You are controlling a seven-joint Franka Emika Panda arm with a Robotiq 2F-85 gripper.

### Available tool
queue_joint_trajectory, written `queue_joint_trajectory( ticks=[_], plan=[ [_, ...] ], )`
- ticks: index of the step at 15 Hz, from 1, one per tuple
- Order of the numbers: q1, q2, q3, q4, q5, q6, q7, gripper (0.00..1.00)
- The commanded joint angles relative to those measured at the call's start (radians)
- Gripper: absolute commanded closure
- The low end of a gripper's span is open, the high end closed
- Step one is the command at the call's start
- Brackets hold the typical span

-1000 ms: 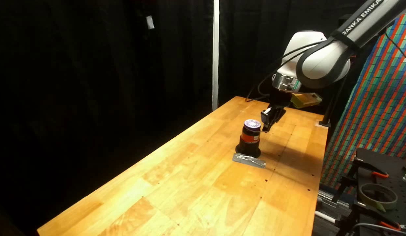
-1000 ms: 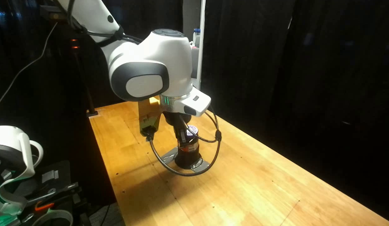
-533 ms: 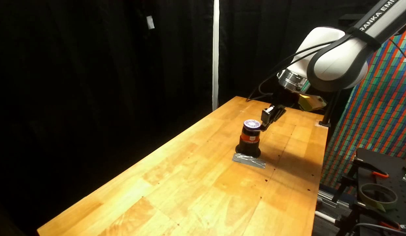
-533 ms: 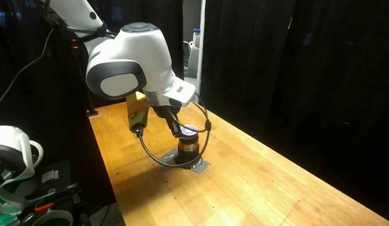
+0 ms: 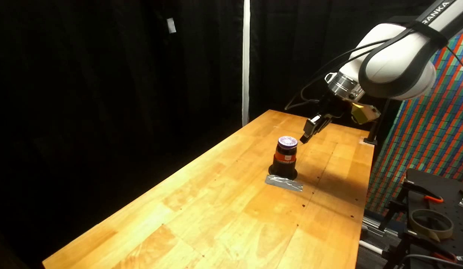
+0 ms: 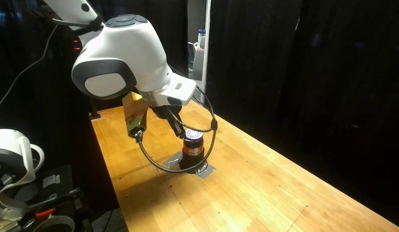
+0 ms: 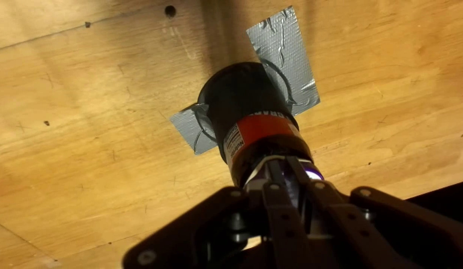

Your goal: Put the rubber band around the jar.

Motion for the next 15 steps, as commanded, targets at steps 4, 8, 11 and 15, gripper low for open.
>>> queue_joint_trajectory(
  ticks=[4, 8, 11, 15],
  plan=[
    [0.014, -0.098, 0.006, -0.067, 0.193, -0.015, -0.192, 0.88],
    [0.054, -0.15, -0.007, -0.055, 0.489, -0.018, -0.399, 0.88],
    [0.087, -0.202, -0.017, -0.061, 0.71, -0.026, -0.591, 0.88],
    [0.073, -0.207, -0.011, -0.093, 0.736, -0.037, -0.676, 0.88]
  ],
)
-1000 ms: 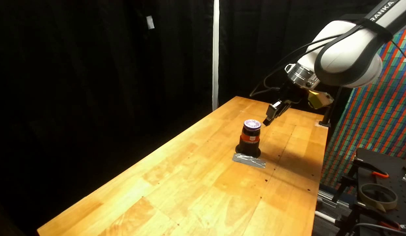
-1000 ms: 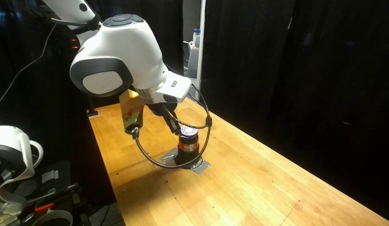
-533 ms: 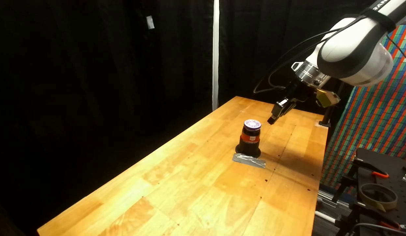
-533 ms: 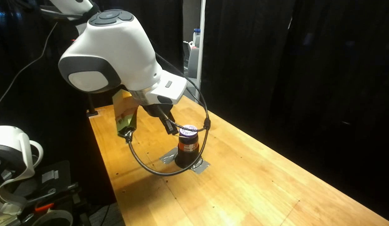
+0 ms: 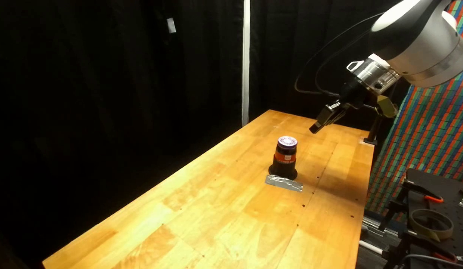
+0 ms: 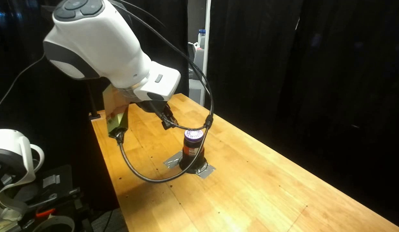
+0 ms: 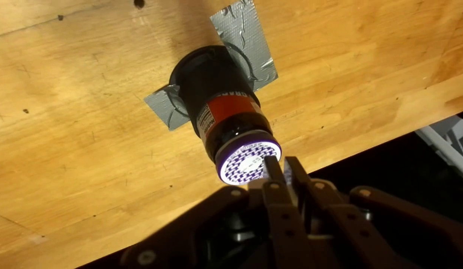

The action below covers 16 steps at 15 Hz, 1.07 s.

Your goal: Put the rubber band around the jar.

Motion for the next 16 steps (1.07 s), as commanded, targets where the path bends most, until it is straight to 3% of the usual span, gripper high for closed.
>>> queue_joint_trajectory(
  ticks=[1, 3, 8, 11, 13, 14, 16],
  plan=[
    [-0.015, -0.019, 0.001, -0.052, -0.065, -0.01, 0.0, 0.63],
    [-0.07, 0.038, 0.046, -0.092, -0.272, 0.008, 0.135, 0.59],
    [-0.293, 0.138, 0.234, -0.103, -0.704, -0.027, 0.377, 0.21],
    [-0.339, 0.022, 0.242, -0.1, -0.971, -0.229, 0.535, 0.0],
    [-0.325, -0.04, 0.262, -0.058, -1.151, -0.384, 0.706, 0.0],
    [-0.203, -0.053, 0.151, -0.023, -1.209, -0.454, 0.752, 0.0],
    [-0.142, -0.103, 0.134, 0.059, -1.248, -0.605, 0.81, 0.0]
  ],
)
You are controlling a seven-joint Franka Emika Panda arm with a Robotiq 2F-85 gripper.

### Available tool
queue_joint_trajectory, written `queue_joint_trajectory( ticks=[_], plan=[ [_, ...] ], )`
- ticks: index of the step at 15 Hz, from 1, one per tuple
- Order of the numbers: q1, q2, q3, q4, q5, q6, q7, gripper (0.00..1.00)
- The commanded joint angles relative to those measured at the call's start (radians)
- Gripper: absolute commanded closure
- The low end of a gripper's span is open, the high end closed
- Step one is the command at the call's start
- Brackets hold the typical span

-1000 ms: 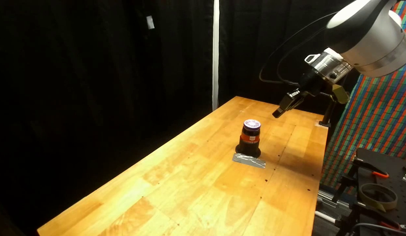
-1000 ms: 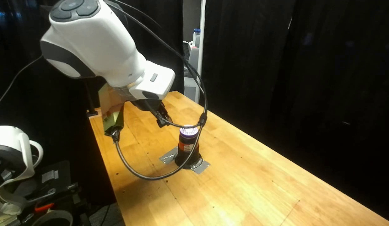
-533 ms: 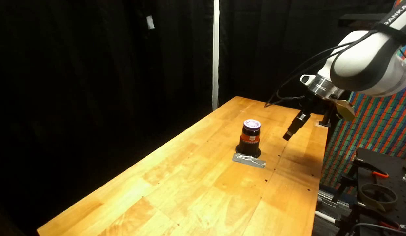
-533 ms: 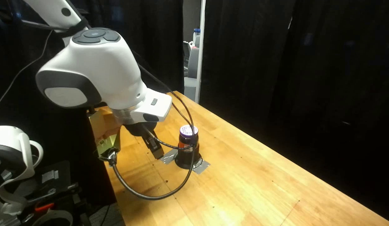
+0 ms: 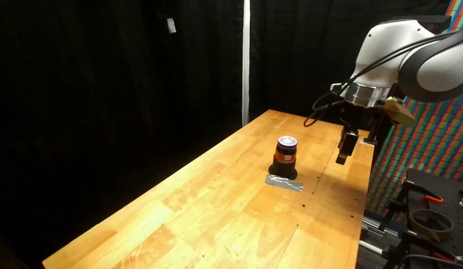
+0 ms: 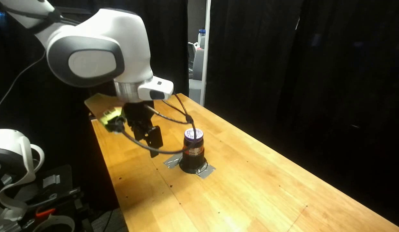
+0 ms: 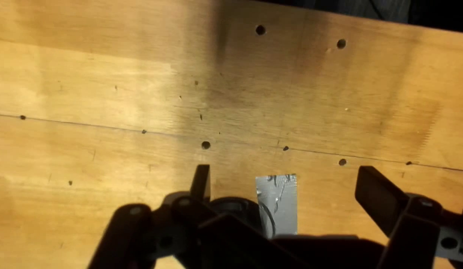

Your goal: Put the rubber band around the jar.

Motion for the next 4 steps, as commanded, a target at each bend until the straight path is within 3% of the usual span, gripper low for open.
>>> queue_joint_trajectory(
  ticks=[1, 2, 3, 4],
  plan=[
    [0.153, -0.102, -0.074, 0.136, -0.063, -0.268, 0.114, 0.0],
    [0.185, -0.103, -0.082, 0.187, -0.059, -0.346, 0.131, 0.0],
    [0.189, -0.079, -0.112, 0.11, -0.064, -0.229, 0.106, 0.0],
    [0.211, -0.096, -0.114, 0.147, -0.061, -0.291, 0.119, 0.0]
  ],
)
